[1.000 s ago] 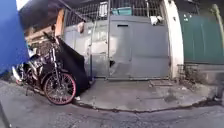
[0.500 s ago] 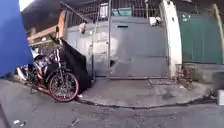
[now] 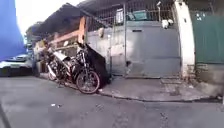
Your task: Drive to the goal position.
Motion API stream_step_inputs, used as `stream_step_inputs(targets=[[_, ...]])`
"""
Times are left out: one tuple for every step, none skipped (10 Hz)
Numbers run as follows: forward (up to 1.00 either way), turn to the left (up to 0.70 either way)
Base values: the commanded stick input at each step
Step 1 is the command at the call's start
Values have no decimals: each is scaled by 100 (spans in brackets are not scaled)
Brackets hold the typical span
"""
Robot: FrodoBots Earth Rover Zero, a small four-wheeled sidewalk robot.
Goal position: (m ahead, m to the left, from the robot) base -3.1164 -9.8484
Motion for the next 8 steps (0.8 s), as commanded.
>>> stream_step_inputs(targets=[[-98,-40],[-98,-39],[-98,-39],[-98,-39],[-98,-39],[-98,-39],[-98,-39],[-98,-39]])
